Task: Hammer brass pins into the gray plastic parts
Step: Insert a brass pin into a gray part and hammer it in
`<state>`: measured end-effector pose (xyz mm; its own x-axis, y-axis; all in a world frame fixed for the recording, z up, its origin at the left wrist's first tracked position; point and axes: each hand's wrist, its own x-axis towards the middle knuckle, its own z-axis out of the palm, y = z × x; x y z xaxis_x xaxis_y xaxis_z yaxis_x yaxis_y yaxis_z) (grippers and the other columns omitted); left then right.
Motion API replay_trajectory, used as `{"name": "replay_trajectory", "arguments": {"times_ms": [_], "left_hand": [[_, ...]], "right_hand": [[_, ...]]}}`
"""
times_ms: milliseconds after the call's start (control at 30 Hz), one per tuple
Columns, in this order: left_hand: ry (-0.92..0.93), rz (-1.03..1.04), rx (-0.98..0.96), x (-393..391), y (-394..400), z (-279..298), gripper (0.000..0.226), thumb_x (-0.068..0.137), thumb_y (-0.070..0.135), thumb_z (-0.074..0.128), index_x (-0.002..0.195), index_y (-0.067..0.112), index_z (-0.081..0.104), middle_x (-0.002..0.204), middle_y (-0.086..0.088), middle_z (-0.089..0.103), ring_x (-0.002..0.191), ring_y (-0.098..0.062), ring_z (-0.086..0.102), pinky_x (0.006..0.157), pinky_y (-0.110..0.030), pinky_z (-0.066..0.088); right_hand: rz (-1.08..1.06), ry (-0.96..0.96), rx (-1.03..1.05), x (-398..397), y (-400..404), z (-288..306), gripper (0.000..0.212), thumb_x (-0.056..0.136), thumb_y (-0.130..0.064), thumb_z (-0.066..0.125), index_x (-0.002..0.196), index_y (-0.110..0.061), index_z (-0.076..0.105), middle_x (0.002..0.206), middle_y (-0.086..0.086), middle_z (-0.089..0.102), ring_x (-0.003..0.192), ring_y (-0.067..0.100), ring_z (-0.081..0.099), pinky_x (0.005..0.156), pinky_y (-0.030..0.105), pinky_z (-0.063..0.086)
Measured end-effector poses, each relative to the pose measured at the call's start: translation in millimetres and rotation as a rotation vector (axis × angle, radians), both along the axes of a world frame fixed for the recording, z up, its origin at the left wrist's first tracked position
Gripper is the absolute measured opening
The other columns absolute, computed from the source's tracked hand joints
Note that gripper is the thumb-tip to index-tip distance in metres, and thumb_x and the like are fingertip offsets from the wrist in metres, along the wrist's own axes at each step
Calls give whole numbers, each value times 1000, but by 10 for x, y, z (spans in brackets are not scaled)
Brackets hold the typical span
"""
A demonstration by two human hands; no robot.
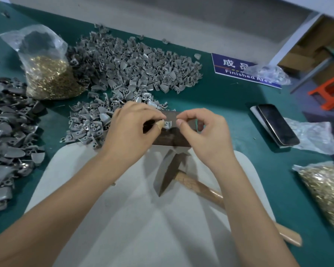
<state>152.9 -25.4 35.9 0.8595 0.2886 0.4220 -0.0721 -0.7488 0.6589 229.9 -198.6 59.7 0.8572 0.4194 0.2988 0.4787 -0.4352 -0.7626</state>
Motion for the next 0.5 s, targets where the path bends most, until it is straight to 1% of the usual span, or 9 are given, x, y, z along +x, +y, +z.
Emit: {"name": "replay_trajectory", "arguments": {"times_ms": [67, 133, 267, 333, 500], "left_hand": [[2, -4, -19, -18, -19, -23, 13, 92, 25, 73, 103, 27, 79, 104, 18, 71, 109, -15, 58, 98, -51, 45], [2, -10, -36, -37, -49, -39, 13, 91, 24, 73, 102, 27, 80, 102, 17, 71, 108, -16, 58, 97, -51, 45], [5, 3, -14, -30, -61, -71, 13, 92, 25, 71, 102, 28, 80, 101, 18, 71, 109, -15, 56, 96, -50, 45], [2, -5, -17, -32, -46, -90, 13, 93, 26, 71, 103, 29, 80, 101, 19, 70, 109, -14, 56, 97, -50, 45], [-3, -8, -48, -21, -43, -83, 13, 91, 23, 73, 102, 27, 80, 101, 17, 71, 109, -14, 56, 97, -49, 45]], "right_hand": [[14, -46, -85, -6, 32, -80, 7, 87, -23, 73, 86, -30, 75, 87, -13, 69, 84, 3, 56, 74, 26, 41], [7, -49, -87, -39, 54, -135, 6, 87, -27, 71, 86, -31, 75, 89, -12, 68, 89, 9, 59, 76, 34, 47], [1, -69, -79, -59, 84, -168, 6, 87, -25, 70, 87, -29, 74, 90, -10, 68, 91, 14, 62, 80, 43, 51], [0, -94, -88, -74, 100, -170, 6, 87, -25, 69, 87, -29, 74, 90, -9, 67, 93, 17, 62, 82, 44, 51], [8, -192, -156, -89, 165, -143, 9, 89, -19, 69, 86, -26, 73, 86, -7, 62, 91, 20, 59, 81, 42, 49]]}}
